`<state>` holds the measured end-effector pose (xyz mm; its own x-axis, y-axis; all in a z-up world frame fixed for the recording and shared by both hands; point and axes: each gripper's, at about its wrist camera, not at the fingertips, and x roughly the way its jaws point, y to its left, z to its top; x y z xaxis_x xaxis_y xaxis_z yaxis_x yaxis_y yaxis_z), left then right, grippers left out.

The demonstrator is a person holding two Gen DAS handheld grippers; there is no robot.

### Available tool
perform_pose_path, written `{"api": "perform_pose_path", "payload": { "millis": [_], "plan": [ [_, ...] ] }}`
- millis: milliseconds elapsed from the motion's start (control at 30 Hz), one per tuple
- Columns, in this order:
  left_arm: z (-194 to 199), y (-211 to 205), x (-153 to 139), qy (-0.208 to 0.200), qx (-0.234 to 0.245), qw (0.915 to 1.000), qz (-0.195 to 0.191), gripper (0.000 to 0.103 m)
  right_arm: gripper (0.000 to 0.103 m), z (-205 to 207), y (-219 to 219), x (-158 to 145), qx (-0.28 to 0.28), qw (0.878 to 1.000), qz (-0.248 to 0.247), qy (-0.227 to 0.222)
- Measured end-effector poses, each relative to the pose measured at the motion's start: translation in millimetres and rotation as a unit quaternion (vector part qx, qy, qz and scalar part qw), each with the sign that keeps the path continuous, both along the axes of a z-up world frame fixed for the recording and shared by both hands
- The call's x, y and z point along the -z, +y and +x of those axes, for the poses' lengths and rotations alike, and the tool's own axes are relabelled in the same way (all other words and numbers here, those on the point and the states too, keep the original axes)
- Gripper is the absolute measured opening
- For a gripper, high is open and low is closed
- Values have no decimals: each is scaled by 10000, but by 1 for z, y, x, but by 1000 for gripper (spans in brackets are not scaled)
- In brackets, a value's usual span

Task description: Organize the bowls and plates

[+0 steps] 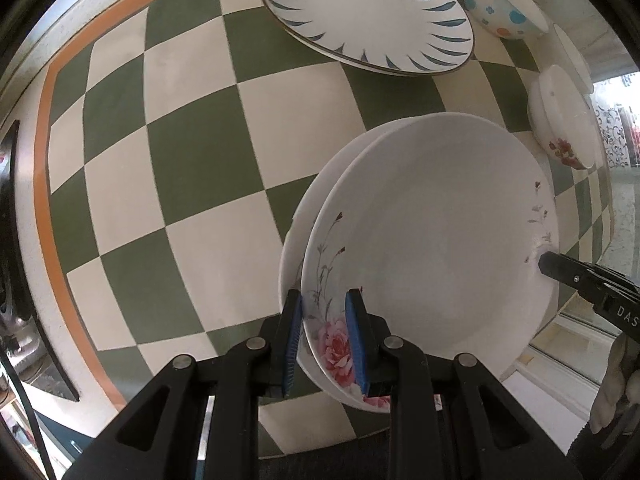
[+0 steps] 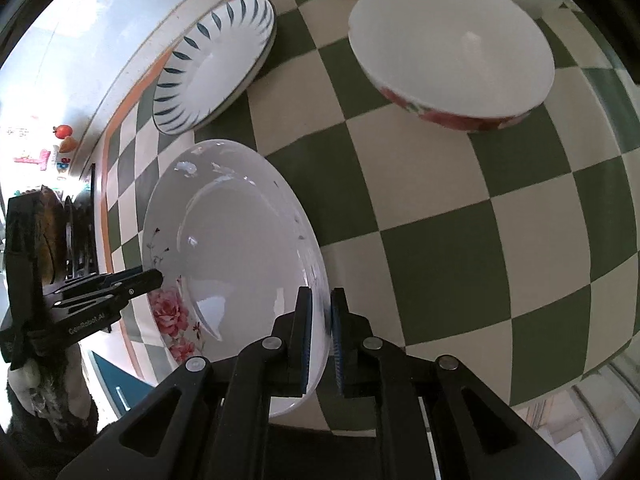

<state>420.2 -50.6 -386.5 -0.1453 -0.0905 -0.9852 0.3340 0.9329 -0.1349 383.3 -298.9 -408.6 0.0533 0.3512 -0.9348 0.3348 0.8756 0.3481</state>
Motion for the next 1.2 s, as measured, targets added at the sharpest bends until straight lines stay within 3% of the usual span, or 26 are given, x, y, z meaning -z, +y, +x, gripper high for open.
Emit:
{"api": "perform_pose_path", "payload": {
  "millis": [167, 300, 500, 633, 833, 1067, 1200],
  "plan": [
    [24, 9, -21, -21, -261, 9996, -78, 20, 13, 8, -3, -10, 77, 9999, 76, 93],
    [49, 9, -44, -221, -441, 9983, -311, 21, 13, 22, -10, -37, 197, 9997, 71, -153],
    [122, 6, -48, -467, -759, 9947, -507, 23, 14, 86, -14, -65, 286, 9978, 78, -592],
    [171, 4, -29, -462, -829, 9943, -495, 23, 14, 133, -20, -51, 373, 9977, 5, -565],
    [213, -10, 11, -203, -784, 9959, -397, 23, 14, 180, -31, -7, 639, 9976, 77, -252],
    [229, -25, 36, 63, -713, 9960, -533, 20, 14, 205, -29, 29, 656, 9976, 200, -4],
    [226, -27, 34, -153, -570, 9974, -409, 13, 11, 204, -25, 29, 644, 9978, 14, -175]
  ]
}}
